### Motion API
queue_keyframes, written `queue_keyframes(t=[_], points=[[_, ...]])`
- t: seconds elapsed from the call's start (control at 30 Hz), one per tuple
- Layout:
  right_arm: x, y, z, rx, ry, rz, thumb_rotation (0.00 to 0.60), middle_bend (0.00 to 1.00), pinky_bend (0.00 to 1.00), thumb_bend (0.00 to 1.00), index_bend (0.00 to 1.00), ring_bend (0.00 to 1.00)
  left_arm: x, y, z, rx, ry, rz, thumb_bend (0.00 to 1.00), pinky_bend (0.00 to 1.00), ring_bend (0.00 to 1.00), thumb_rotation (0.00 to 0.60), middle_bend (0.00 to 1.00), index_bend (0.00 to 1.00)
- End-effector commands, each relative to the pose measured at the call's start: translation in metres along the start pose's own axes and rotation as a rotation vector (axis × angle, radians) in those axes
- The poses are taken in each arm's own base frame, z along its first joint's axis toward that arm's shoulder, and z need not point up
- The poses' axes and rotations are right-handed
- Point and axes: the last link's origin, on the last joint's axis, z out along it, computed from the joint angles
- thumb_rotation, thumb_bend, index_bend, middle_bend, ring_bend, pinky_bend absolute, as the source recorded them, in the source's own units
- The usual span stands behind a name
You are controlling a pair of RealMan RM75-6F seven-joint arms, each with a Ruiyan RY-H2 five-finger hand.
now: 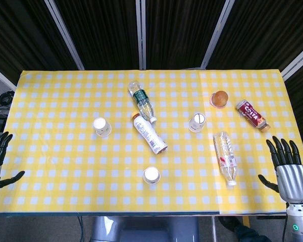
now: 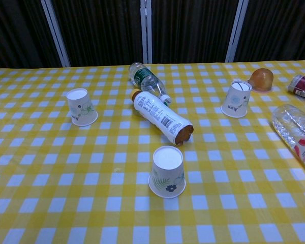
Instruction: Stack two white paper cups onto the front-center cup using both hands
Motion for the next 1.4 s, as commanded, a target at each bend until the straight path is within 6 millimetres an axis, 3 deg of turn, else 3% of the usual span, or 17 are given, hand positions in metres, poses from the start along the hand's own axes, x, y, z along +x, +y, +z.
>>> queue_keyframes(t=[0.03,0.33,0.43,0.53,0.67,0.87,1.07,1.4], points=[[-0.002,0.0,-0.001,-0.001,-0.01,-0.012,0.6,0.0,0.0,0.0,0.03,0.0,-0.001,0.0,0.001,0.005,-0.007,0.003,0.0,0.0,0.0,0.6,0.0,0.0],[-0.011,-0.004,0.003,-0.026,-0.082,0.073,0.6,0.0,0.0,0.0,0.03,0.0,-0.003,0.003,0.002,0.002,-0.018,0.018,0.0,0.0,0.0,0.6,0.0,0.0],[-0.016,-0.006,0.026,0.007,-0.129,0.071,0.6,0.0,0.0,0.0,0.04,0.0,-0.006,0.004,0.005,0.001,-0.032,0.025,0.0,0.0,0.0,0.6,0.0,0.0],[-0.018,-0.016,0.082,0.049,-0.166,0.083,0.6,0.0,0.02,0.0,0.06,0.0,-0.011,0.005,0.009,0.006,-0.049,0.045,0.0,0.0,0.0,0.6,0.0,0.0],[-0.024,-0.033,0.141,0.067,-0.236,0.131,0.6,0.05,0.06,0.0,0.07,0.0,-0.018,0.005,0.015,0.02,-0.063,0.079,0.0,0.0,0.0,0.6,0.0,0.0],[-0.042,-0.067,0.208,0.082,-0.362,0.166,0.6,0.16,0.17,0.0,0.09,0.05,-0.024,0.001,0.02,0.057,-0.086,0.086,0.0,0.0,0.0,0.6,0.0,0.0],[-0.066,-0.093,0.245,0.089,-0.409,0.108,0.6,0.21,0.25,0.02,0.12,0.11,-0.027,-0.004,0.024,0.08,-0.095,0.094,0.0,0.0,0.0,0.6,0.0,0.0],[-0.093,-0.127,0.265,0.092,-0.465,0.105,0.6,0.23,0.28,0.03,0.14,0.13,-0.028,-0.01,0.027,0.108,-0.099,0.101,0.0,0.0,0.0,0.6,0.0,0.0]])
